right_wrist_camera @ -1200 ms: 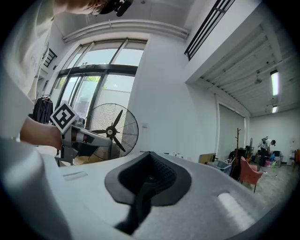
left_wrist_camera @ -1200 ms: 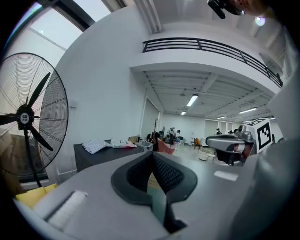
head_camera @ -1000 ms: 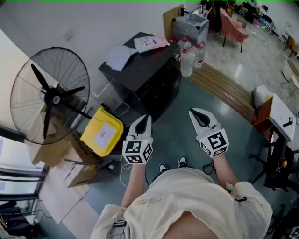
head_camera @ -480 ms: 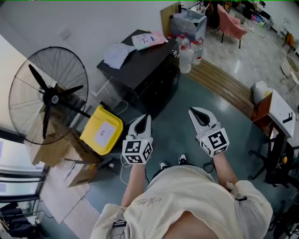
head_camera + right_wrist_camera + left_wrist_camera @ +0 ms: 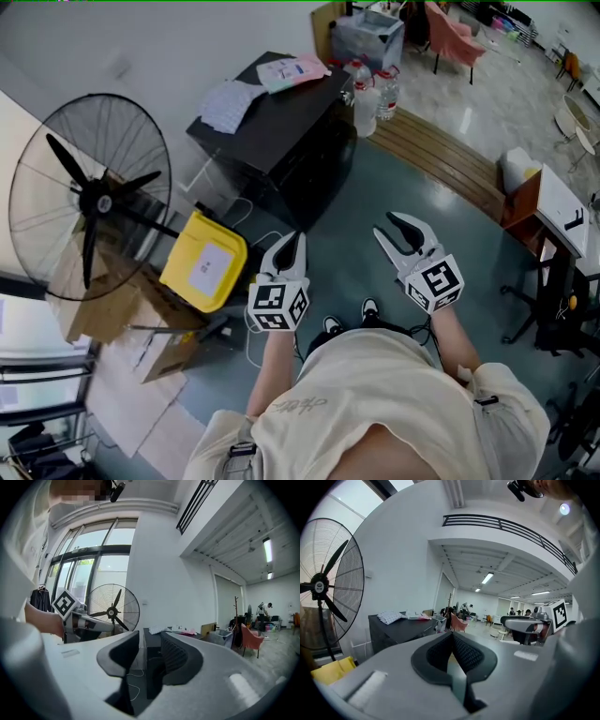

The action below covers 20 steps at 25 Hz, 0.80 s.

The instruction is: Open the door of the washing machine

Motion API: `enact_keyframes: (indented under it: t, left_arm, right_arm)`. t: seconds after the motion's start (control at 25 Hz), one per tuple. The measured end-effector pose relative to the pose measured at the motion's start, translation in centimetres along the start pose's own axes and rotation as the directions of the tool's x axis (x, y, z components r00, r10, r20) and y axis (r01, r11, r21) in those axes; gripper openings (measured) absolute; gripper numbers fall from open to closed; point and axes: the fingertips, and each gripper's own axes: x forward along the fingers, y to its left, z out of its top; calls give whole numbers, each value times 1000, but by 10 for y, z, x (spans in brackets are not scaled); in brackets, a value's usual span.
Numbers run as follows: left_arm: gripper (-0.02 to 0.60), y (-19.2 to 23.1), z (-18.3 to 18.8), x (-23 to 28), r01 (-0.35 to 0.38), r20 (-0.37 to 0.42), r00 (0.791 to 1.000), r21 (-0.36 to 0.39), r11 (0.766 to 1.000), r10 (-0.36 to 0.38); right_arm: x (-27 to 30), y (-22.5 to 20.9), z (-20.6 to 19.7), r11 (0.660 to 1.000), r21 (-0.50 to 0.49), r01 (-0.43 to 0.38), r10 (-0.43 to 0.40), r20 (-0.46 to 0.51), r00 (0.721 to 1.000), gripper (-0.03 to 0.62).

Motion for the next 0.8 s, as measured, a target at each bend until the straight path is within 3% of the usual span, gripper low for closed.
enact_keyframes:
  t: [0.28, 0.48, 0.8]
  left_arm:
    - [17, 18, -17, 18, 46, -36, 998, -21, 999, -47]
    - [17, 2, -27, 34, 98, -77, 992, -45, 994, -101]
    - [18, 6, -16, 90, 29, -115, 993, -7, 1000, -30]
  right_arm:
    - [-3, 5, -18, 998, 5, 55, -54, -57, 997, 166]
    - [-7, -8, -28, 996, 28, 80, -78, -83, 994, 166]
    - [26, -65, -37, 997, 80, 2, 1, -33, 999, 166]
